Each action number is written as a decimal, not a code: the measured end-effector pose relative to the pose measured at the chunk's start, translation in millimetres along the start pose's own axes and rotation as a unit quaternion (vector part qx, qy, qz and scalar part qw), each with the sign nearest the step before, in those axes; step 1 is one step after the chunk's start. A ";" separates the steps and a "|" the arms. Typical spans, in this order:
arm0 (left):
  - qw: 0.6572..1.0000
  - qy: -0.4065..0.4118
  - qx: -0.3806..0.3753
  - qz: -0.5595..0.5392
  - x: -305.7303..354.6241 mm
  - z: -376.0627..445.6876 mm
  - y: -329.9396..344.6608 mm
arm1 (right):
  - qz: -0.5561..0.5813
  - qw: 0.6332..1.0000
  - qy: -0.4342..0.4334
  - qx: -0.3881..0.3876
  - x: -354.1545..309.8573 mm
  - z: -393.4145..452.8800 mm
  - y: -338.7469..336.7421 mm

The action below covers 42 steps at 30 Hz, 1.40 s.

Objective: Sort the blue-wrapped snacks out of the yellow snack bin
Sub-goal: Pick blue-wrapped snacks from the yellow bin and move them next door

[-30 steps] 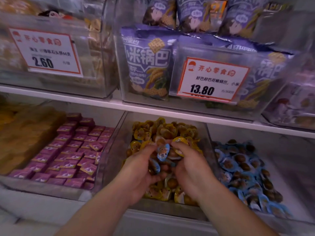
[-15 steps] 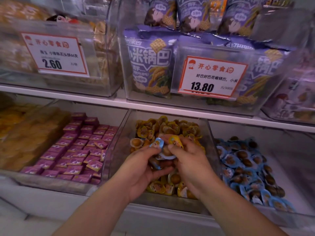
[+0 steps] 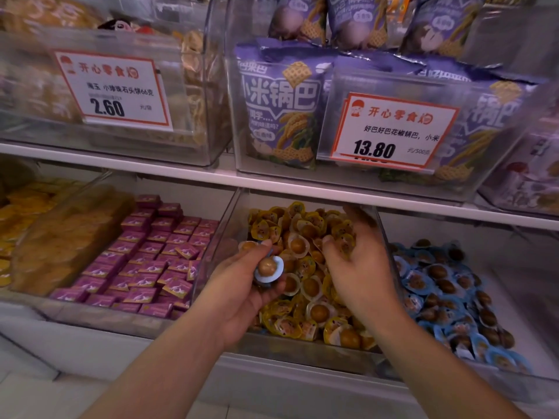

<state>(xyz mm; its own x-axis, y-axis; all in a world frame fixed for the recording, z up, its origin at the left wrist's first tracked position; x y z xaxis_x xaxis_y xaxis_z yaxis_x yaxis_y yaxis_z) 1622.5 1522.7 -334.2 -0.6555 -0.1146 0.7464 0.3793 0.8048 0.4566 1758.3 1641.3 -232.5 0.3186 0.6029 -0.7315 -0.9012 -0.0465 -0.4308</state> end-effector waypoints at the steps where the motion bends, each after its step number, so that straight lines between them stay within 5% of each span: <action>1: 1.000 0.020 0.005 0.002 4.1 -0.6 -0.4 | 0.009 1.000 -0.010 0.016 -2.8 -1.2 -5.2; 3: 0.992 0.114 0.031 0.049 18.9 -3.5 -2.1 | 0.129 0.988 0.084 0.005 0.7 -13.3 -1.5; 4: 0.978 0.184 0.045 0.090 29.0 -8.6 -1.0 | 0.231 0.951 0.200 -0.044 4.1 -26.7 13.8; 7: 0.893 0.396 0.025 0.214 47.8 -41.5 22.6 | 0.436 0.737 0.465 -0.224 -8.2 -84.0 68.5; 10: 0.785 0.503 -0.045 0.357 29.1 -65.8 57.1 | 0.496 0.669 0.527 -0.170 -5.3 -83.8 63.9; 16: 0.699 0.571 -0.106 0.418 9.7 -80.2 78.0 | 0.445 0.762 0.453 -0.125 9.1 -66.4 33.0; 20: 0.698 0.549 -0.160 0.431 -0.7 -79.7 85.0 | 0.417 0.814 0.397 -0.078 19.5 -53.1 3.1; 25: 0.705 0.523 -0.185 0.442 -13.9 -83.0 87.2 | 0.334 0.889 0.305 0.069 61.0 5.1 -72.4; 29: 0.698 0.522 -0.150 0.467 -5.5 -68.2 80.9 | 0.131 0.959 0.249 0.020 105.1 33.6 -125.9; 34: 0.749 0.511 -0.080 0.414 25.4 -51.8 58.4 | 0.001 0.961 0.276 0.009 161.3 38.1 -164.6; 39: 0.791 0.503 -0.039 0.347 47.8 -46.5 43.5 | 0.039 0.974 0.169 0.147 131.1 46.9 -181.6; 42: 0.832 0.469 -0.041 0.292 51.7 -47.3 38.2 | 0.092 0.983 0.077 0.141 80.4 36.9 -154.8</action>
<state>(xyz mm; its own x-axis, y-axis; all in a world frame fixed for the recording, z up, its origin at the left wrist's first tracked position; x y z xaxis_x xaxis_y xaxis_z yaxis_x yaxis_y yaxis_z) 1634.0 1519.9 -255.3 0.4404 -0.1527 0.8847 0.5223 0.8451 -0.1142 1912.5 1726.4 -205.2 0.1634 0.4760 -0.8642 -0.9865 0.0917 -0.1360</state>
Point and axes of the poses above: each hand's wrist, its own z-axis towards the middle knuckle, its own y-axis out of the palm, x = y × z, the point moved 10 cm from there along z, towards the middle knuckle, and after that the axes turned 12 degrees about x, right-handed, at the moved point
